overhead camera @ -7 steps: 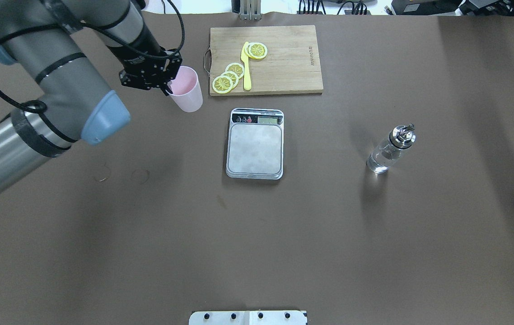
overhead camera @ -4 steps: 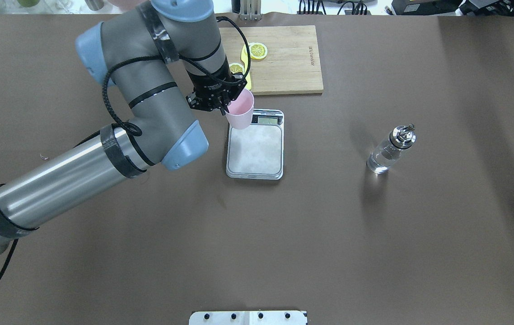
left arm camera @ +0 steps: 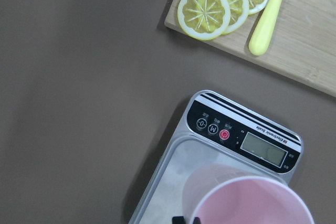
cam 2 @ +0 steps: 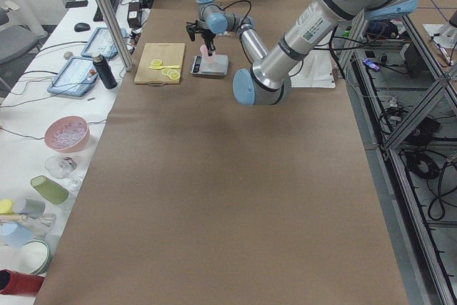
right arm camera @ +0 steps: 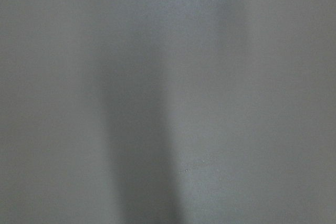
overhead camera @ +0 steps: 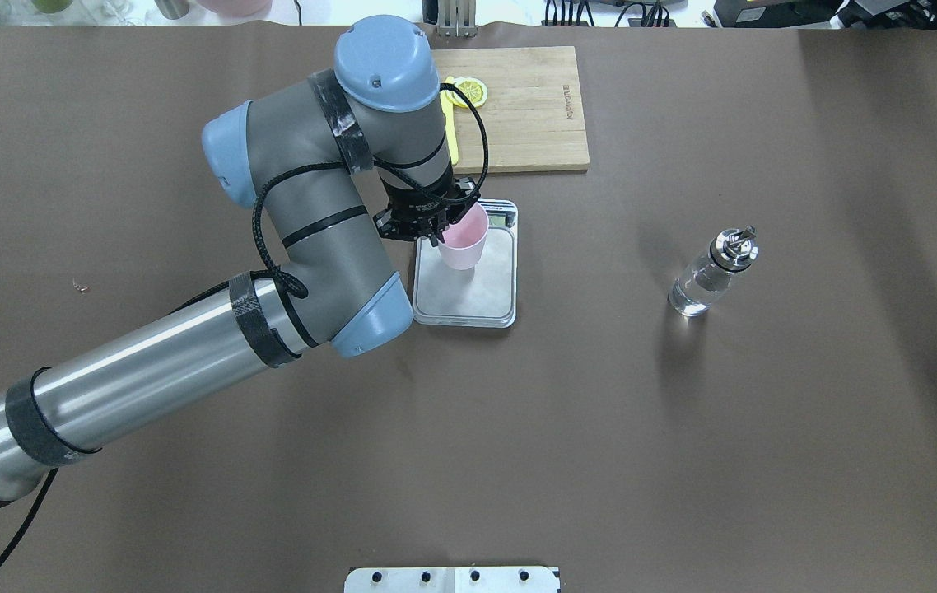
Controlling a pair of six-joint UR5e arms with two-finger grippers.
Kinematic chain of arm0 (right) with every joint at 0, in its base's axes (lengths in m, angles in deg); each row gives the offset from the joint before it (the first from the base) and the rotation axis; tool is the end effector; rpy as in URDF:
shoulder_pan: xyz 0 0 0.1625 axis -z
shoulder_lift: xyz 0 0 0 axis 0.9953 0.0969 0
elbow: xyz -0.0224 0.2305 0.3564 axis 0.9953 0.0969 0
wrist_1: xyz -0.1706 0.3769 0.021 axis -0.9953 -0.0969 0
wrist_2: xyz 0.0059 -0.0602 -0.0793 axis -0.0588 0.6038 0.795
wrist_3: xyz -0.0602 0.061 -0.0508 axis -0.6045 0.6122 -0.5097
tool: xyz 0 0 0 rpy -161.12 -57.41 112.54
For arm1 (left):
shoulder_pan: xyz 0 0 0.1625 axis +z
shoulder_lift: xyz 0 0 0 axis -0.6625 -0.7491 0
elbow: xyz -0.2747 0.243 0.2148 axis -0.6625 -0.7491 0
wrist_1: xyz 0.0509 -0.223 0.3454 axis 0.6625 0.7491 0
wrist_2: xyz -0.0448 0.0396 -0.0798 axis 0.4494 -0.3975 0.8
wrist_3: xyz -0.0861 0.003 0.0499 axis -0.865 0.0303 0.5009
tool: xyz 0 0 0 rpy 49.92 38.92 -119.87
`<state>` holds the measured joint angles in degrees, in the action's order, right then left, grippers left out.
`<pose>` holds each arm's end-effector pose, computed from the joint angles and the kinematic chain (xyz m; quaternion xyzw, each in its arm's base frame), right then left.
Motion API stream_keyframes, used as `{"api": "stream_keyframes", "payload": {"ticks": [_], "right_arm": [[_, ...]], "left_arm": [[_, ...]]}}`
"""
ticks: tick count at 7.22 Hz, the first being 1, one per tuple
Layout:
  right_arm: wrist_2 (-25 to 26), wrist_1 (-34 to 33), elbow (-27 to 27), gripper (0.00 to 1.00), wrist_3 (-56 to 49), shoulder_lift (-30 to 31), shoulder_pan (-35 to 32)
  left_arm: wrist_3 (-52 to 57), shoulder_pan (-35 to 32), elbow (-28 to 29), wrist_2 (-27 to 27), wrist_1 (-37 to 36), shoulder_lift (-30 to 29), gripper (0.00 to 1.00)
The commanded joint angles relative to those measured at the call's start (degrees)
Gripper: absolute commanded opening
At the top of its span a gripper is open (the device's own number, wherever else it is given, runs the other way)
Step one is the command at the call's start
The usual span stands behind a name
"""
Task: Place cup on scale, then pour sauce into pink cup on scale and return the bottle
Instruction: 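Carry the pink cup with the left gripper onto the scale, then release the cup and lift the left gripper while the right arm moves in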
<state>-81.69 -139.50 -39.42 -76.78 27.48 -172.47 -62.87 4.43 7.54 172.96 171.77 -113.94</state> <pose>0.0400 -0.5297 0.5910 -0.0176 -0.4131 0.0044 0.9105 0.5509 -0.5277 0.1273 -0.0700 0.4225 -0.1798 0.8856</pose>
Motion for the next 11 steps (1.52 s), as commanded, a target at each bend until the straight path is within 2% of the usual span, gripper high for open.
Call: {"api": "stream_keyframes", "payload": {"ticks": [1,2,3,4,5,6,8,9,11], "right_arm": [[0.0,0.0,0.0,1.0,0.0,-0.1,0.1],[0.0,0.0,0.0,1.0,0.1,-0.2,0.1],[0.0,-0.1,0.0,1.0,0.1,-0.5,0.1],[-0.1,-0.1,-0.1,1.0,0.1,-0.8,0.1],[-0.4,-0.1,-0.7,1.0,0.3,-1.5,0.1],[-0.5,-0.1,-4.1,1.0,0.3,-2.0,0.2],[0.1,-0.5,-15.4,1.0,0.5,-3.8,5.3],[-0.3,-0.1,-18.2,1.0,1.2,-6.5,7.1],[3.7,1.6,-19.1,1.0,17.7,-9.4,11.6]], "left_arm": [[-0.1,0.7,0.5,-0.2,0.6,0.2,0.0],[-0.1,1.0,0.6,-0.5,0.6,0.2,0.14],[-0.2,1.3,0.6,-1.6,0.6,0.2,0.62],[0.1,1.3,-0.1,-1.7,0.6,0.2,0.98],[0.4,1.0,-2.5,-1.7,0.5,0.2,0.99],[0.4,-0.3,-5.4,-1.4,-0.4,0.6,0.99],[1.2,-2.5,-15.0,-1.3,-0.5,9.4,0.99],[4.2,-3.9,-19.2,-1.3,-1.1,14.1,0.99],[9.4,-6.9,-24.4,-1.4,-6.6,16.8,0.99]]}}
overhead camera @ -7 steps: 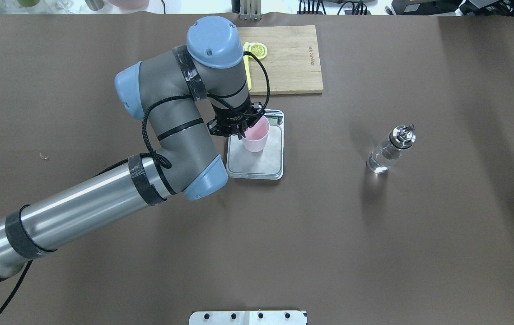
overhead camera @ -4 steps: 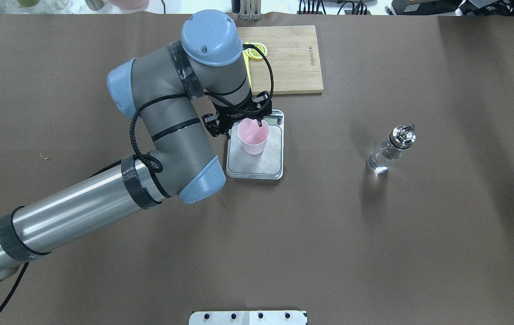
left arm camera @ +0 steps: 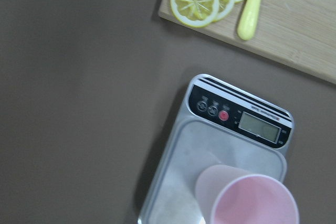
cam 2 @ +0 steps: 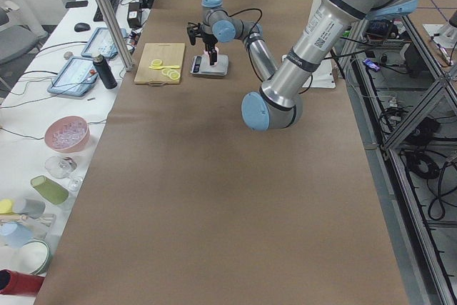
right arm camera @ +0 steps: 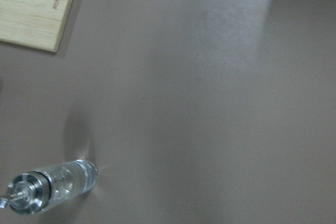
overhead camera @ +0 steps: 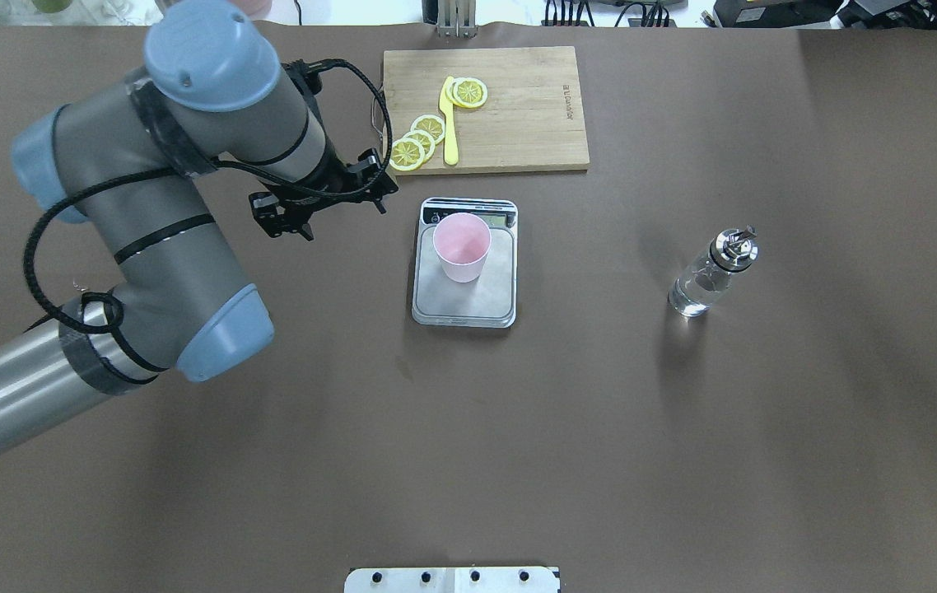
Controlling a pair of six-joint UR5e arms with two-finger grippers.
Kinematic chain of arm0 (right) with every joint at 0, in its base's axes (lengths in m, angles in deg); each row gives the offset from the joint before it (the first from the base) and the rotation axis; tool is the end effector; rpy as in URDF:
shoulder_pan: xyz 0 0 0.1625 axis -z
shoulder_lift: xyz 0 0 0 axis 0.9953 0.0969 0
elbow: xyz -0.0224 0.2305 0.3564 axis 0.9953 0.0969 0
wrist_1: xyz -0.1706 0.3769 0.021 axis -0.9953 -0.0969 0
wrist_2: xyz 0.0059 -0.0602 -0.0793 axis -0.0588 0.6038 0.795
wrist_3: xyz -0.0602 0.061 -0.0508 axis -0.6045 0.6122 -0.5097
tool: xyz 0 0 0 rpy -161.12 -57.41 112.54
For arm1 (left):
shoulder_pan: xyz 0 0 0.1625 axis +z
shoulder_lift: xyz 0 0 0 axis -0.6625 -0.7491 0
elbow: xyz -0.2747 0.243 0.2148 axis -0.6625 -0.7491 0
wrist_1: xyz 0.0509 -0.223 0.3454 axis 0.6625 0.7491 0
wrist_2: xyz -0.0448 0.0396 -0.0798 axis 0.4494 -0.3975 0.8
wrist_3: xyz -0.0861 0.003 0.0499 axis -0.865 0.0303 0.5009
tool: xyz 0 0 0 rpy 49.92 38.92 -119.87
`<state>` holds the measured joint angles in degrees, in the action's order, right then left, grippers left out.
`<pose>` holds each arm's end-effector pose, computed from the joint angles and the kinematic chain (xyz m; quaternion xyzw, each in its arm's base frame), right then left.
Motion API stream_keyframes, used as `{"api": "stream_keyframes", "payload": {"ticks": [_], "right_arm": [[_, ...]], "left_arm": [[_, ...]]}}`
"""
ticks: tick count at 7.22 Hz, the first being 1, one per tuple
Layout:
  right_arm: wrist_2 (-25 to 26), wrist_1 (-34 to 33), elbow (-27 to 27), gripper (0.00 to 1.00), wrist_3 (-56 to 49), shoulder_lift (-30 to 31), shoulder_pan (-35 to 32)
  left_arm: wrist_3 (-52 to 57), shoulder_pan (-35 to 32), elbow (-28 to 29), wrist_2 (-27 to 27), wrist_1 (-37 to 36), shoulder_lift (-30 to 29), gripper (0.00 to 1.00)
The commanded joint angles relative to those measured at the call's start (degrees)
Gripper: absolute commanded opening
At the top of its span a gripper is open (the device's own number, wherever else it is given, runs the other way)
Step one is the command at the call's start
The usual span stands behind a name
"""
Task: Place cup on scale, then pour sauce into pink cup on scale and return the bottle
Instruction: 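Release the cup and lift the left gripper while the right arm moves in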
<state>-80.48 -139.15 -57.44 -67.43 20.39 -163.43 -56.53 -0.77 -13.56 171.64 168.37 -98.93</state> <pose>-0.0441 -0.5385 0.3762 0.1181 -0.4258 -0.0823 0.8933 0.4205 -0.5053 0.1746 -0.0065 0.4418 -0.1687 0.8811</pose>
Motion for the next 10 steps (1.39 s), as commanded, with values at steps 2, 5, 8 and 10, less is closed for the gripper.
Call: {"api": "stream_keyframes", "payload": {"ticks": [2,5,8,10], "right_arm": [[11.0,3.2,-6.1,1.0,8.9,-3.3,10.7],[11.5,4.5,-14.6,1.0,10.4,1.0,14.5],[24.4,35.7,-19.1,1.0,26.2,23.2,25.3],[24.5,40.6,-17.9,1.0,26.3,25.6,26.9]], "left_arm": [[3.9,-3.0,-3.5,-0.2,-4.5,1.8,0.99],[7.3,-5.3,-5.0,-0.1,-7.3,1.9,0.99],[7.9,-5.5,-5.1,-0.1,-7.3,2.6,0.99],[8.9,-5.5,-5.1,0.0,-7.1,4.0,0.99]]}}
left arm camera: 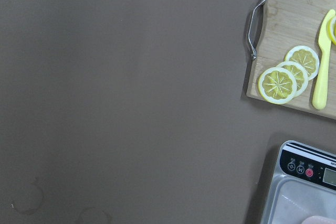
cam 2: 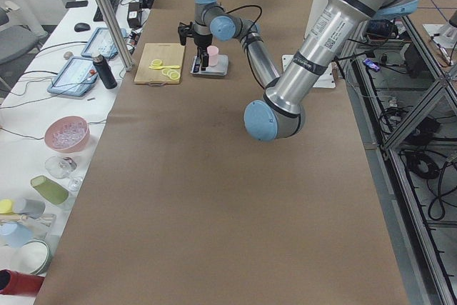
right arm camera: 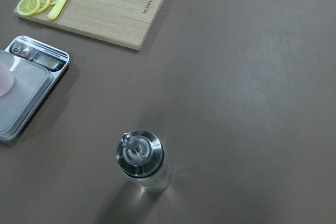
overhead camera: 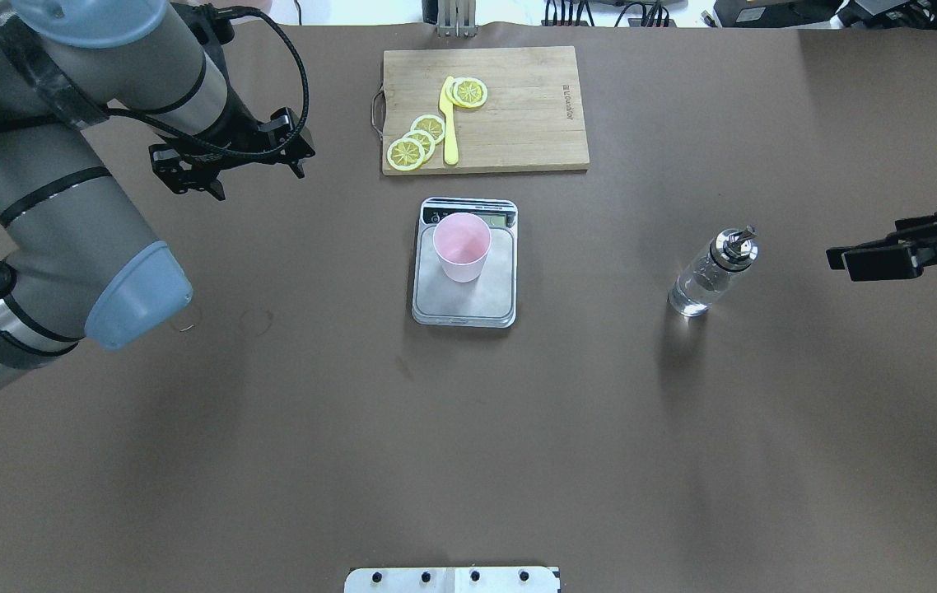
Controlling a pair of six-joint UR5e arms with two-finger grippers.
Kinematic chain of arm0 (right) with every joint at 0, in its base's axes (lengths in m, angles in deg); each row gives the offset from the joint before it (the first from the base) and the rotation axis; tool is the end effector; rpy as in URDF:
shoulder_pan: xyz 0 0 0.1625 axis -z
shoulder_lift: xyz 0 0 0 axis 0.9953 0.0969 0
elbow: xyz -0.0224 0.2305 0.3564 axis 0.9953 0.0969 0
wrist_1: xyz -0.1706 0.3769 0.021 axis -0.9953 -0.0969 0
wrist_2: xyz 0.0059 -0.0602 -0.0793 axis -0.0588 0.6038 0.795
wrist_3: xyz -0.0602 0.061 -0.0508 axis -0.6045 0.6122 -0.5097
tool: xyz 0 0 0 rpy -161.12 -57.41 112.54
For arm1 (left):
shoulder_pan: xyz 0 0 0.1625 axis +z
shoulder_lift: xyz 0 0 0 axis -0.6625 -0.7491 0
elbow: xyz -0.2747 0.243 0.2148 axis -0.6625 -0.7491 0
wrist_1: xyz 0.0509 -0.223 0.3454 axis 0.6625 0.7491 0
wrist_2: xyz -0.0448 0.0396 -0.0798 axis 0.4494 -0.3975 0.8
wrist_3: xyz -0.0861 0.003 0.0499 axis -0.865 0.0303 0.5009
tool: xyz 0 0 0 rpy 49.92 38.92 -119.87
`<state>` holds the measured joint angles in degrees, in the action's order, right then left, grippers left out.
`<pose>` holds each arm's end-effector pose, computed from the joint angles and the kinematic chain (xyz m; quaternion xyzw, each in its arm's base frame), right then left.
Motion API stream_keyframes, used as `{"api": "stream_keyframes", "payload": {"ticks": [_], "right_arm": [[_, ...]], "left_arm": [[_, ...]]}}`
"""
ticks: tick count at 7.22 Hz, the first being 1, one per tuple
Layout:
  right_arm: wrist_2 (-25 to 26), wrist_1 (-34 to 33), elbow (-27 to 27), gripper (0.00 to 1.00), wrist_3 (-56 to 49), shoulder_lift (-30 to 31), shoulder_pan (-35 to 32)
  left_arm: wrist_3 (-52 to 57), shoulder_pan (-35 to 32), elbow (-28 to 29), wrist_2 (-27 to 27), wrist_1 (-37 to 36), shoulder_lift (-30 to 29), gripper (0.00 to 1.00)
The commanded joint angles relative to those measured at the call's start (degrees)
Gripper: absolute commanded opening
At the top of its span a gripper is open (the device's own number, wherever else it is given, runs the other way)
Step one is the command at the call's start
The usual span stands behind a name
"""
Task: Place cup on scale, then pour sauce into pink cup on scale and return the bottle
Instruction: 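Move the right gripper toward the glass sauce bottle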
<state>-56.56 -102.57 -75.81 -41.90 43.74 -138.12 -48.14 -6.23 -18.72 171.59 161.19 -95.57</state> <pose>-0.1589 -0.3733 0.3563 0.2646 -0.4238 -0.0904 0.8615 0.3511 -0.5218 0.1948 0.0210 0.4057 -0.1599 0.8997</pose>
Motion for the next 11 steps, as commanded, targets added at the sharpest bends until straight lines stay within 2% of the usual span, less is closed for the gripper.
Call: {"api": "stream_keyframes", "payload": {"ticks": [1,3,4,5,6,8,10,11], "right_arm": [[1.0,4.1,0.4,1.0,0.8,2.2,3.4],[1.2,3.9,0.8,1.0,0.7,2.4,5.5],[3.4,4.1,1.3,1.0,1.9,2.0,7.5],[11.6,4.1,1.2,1.0,5.7,1.8,12.2],[16.2,4.1,1.3,1.0,8.4,1.8,15.1],[18.8,4.2,1.4,1.0,8.6,2.3,16.5],[25.6,5.5,1.7,1.0,12.2,2.3,20.9],[27.2,12.3,5.8,1.0,13.1,2.3,21.5]], "left_arm": [[0.5,0.0,0.0,0.1,0.1,0.8,0.99],[0.5,0.1,0.1,0.1,0.4,1.2,0.99],[0.5,0.1,0.1,0.1,0.5,1.3,0.99],[0.5,0.1,0.0,0.1,0.5,1.6,0.99],[0.5,0.2,0.2,0.1,0.5,1.6,0.99],[0.8,0.2,0.6,0.0,0.6,1.6,0.99],[0.8,0.3,0.6,-0.4,0.6,1.6,0.99],[0.8,0.3,0.7,-0.4,0.7,1.6,0.99]]}}
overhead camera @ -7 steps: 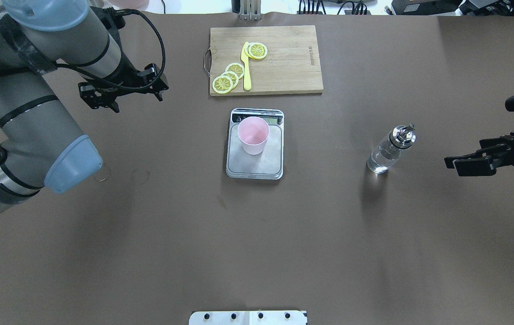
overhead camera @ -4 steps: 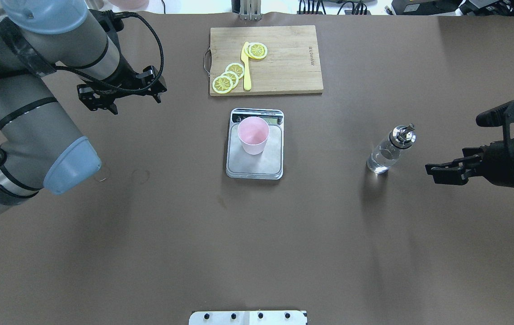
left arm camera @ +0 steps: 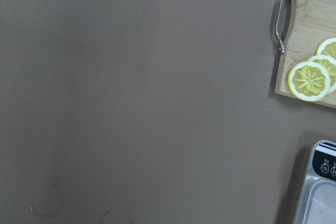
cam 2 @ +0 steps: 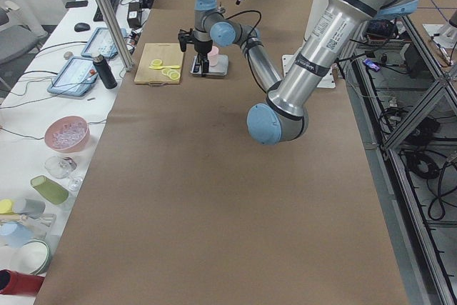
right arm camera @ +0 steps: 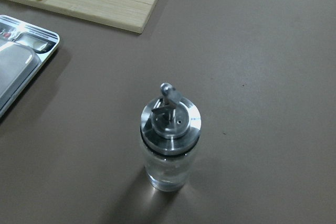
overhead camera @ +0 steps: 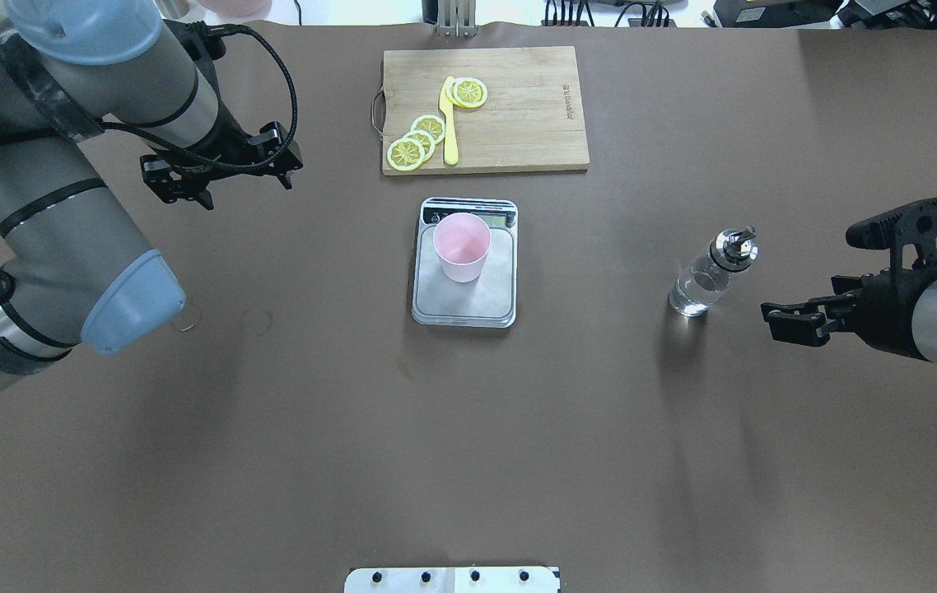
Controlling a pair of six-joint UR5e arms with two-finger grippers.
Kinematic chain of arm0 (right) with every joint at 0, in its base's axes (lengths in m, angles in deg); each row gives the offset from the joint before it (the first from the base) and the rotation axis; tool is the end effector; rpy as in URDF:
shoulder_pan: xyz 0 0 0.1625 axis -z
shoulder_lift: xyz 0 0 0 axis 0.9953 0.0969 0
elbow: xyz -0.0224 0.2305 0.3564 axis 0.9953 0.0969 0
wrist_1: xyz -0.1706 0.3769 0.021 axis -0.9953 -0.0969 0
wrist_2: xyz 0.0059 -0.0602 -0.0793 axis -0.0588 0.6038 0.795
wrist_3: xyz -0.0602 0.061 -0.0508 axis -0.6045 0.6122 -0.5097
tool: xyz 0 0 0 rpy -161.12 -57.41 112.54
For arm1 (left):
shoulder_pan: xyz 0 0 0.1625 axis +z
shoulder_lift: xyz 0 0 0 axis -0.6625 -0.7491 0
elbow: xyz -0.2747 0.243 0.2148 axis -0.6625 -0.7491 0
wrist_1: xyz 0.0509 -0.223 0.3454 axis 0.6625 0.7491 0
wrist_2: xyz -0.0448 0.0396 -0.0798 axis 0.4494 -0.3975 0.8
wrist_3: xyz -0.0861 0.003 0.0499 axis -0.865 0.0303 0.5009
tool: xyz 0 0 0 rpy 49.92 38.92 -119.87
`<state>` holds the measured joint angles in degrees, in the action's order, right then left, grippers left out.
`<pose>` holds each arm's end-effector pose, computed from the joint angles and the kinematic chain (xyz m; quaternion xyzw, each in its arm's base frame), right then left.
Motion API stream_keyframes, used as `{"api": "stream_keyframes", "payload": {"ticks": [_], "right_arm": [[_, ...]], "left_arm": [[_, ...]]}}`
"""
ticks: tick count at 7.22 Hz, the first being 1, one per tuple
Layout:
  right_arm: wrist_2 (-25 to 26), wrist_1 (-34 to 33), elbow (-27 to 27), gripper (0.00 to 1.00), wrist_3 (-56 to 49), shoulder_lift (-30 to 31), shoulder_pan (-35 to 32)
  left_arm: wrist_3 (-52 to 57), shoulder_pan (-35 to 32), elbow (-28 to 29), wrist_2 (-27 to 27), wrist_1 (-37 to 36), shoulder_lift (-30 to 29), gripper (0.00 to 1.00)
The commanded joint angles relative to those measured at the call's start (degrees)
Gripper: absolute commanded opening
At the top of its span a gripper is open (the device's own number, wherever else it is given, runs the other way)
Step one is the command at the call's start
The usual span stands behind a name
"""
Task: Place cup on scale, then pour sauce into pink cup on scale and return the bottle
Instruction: 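Move the right gripper toward the glass sauce bottle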
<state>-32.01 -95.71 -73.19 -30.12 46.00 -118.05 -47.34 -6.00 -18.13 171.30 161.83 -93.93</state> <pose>-0.2581 -0.3332 0.3826 0.3024 -0.3870 -0.0519 0.8696 0.3543 -0.5222 0.2152 0.0173 0.3944 -0.1567 0.9053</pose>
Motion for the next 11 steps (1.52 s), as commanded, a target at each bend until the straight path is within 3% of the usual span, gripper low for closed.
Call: {"api": "stream_keyframes", "payload": {"ticks": [1,6,9,11], "right_arm": [[3.5,11.4,7.4,1.0,1.5,0.1,1.5],[13.5,12.4,11.3,1.0,1.5,-1.9,7.9],[16.0,12.5,15.1,1.0,1.5,-6.2,9.0],[18.9,18.8,18.6,1.0,0.8,-6.7,9.0]], "left_arm": [[0.0,0.1,0.6,-0.1,0.3,0.0,0.99],[0.0,0.5,1.7,-0.2,1.4,0.0,0.99],[0.0,0.5,2.4,-0.2,1.6,0.0,0.99],[0.0,0.5,3.4,-0.2,3.3,0.0,0.99]]}}
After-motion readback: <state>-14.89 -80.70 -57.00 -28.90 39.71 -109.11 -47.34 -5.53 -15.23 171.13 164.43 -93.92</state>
